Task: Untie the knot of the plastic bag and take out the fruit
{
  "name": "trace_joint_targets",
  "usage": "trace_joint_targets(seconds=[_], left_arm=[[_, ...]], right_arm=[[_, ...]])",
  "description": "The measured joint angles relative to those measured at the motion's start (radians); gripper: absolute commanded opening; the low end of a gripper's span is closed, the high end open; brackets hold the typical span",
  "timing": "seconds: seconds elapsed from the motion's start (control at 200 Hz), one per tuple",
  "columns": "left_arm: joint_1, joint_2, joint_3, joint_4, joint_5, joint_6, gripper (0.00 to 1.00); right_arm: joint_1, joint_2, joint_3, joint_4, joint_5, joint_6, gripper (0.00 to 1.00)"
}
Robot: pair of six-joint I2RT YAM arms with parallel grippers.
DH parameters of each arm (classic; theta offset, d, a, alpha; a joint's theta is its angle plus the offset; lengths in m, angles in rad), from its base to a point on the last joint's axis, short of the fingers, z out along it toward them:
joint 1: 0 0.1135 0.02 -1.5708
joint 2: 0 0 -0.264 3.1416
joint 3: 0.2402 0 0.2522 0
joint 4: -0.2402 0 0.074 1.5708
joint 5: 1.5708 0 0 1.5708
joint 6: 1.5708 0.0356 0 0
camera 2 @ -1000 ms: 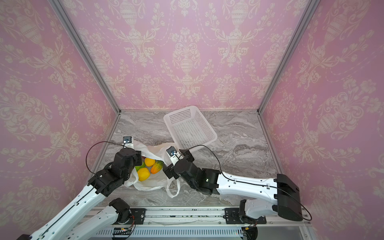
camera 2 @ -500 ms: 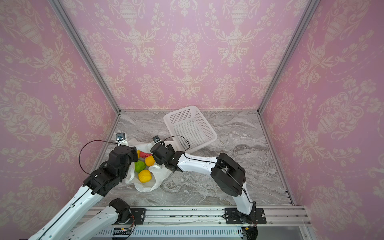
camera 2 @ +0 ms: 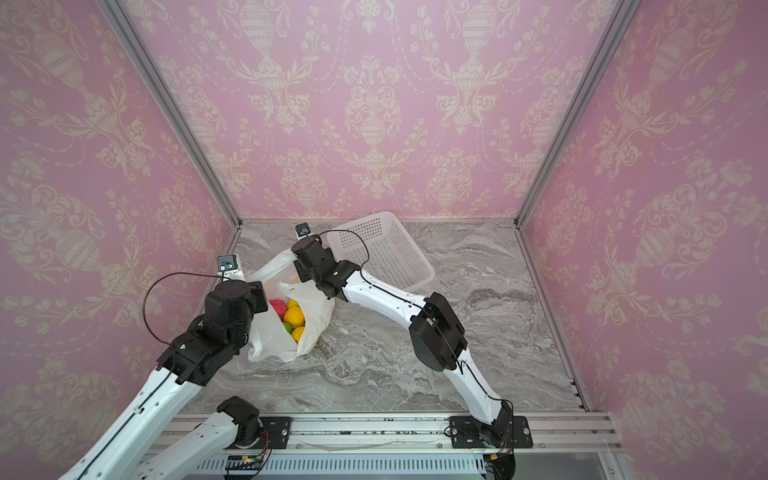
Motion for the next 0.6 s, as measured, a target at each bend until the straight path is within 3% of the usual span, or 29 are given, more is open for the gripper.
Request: trace_joint_targets(seconds=[0.1,0.24,0.305,0.41,0.6], left_arm=[[0.001,0.026,0.056,-0.004,0.002,0.012,0.00],[0.001,0.037,0.132,-0.016,0.042,0.015,0.00],[0.001,0.029,0.141,-0.026,0.074,0.010,0.00],[0.001,0.003,0.096,-0.035,0.130,-0.014,0.00],[0.001,-0.042,-0.123,-0.027,0.213,-0.059,0.00]], right_arm=[[-0.003,-0.011,0.002,-0.008,-0.001,-0.012,0.35],[-0.001,-0.108,-0.152,0.029,-0.020,-0.037,0.68],[-0.001,-0.203,-0.309,0.076,-0.032,-0.043,0.77],[0.006,-0.370,-0.567,0.151,-0.037,-0.047,0.82],[0.051,-0.628,-0.943,0.224,0.013,-0.045,0.83]])
